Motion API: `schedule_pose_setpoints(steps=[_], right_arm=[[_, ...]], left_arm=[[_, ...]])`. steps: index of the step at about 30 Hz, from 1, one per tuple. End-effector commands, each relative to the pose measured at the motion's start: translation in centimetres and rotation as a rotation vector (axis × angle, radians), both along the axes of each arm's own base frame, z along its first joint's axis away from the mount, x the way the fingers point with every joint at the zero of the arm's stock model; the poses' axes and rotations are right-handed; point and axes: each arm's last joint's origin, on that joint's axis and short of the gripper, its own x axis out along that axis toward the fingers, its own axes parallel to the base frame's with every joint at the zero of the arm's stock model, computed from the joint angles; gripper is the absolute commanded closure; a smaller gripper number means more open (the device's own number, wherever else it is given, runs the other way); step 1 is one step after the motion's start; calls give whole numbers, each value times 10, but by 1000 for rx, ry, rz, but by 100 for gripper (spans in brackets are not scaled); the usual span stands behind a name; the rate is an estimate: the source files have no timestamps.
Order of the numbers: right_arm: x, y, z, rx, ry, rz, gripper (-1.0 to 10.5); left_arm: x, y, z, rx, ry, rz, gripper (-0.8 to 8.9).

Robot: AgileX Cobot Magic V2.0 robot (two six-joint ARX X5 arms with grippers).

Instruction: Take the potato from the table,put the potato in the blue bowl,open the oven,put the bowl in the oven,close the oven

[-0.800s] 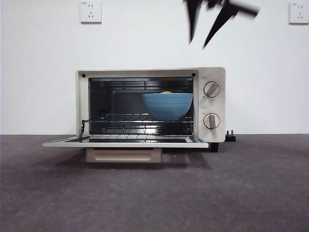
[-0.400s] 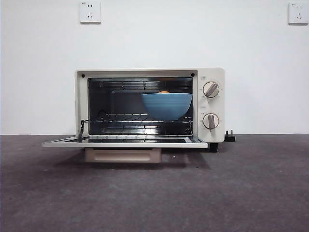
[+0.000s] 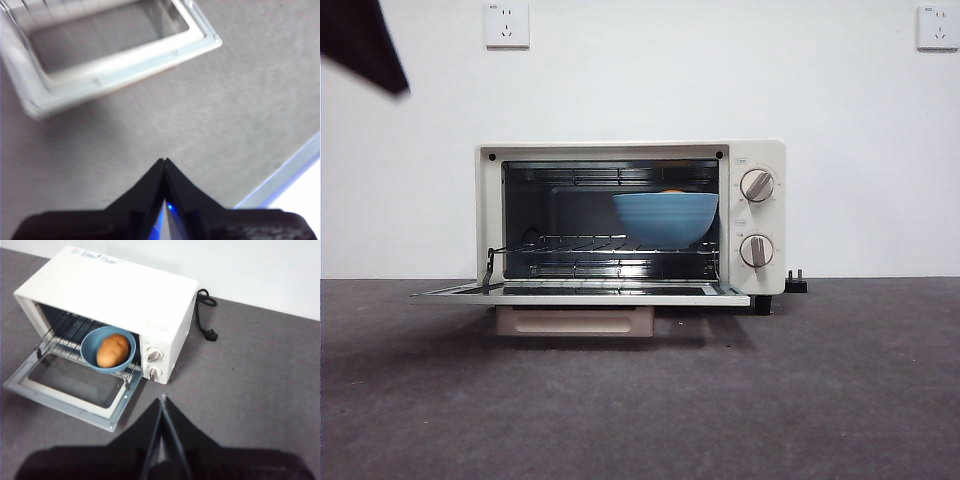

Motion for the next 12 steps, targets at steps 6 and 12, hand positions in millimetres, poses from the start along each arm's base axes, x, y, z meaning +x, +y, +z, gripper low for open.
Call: schedule_pose_setpoints(steps=[6, 12], right_arm=[[-18, -8, -53, 24, -37, 73, 954], [-26, -11, -109, 73, 5, 74, 954]], left_arm=[[49, 50, -60, -310, 207, 168, 822], [84, 77, -106, -432, 349, 262, 822]])
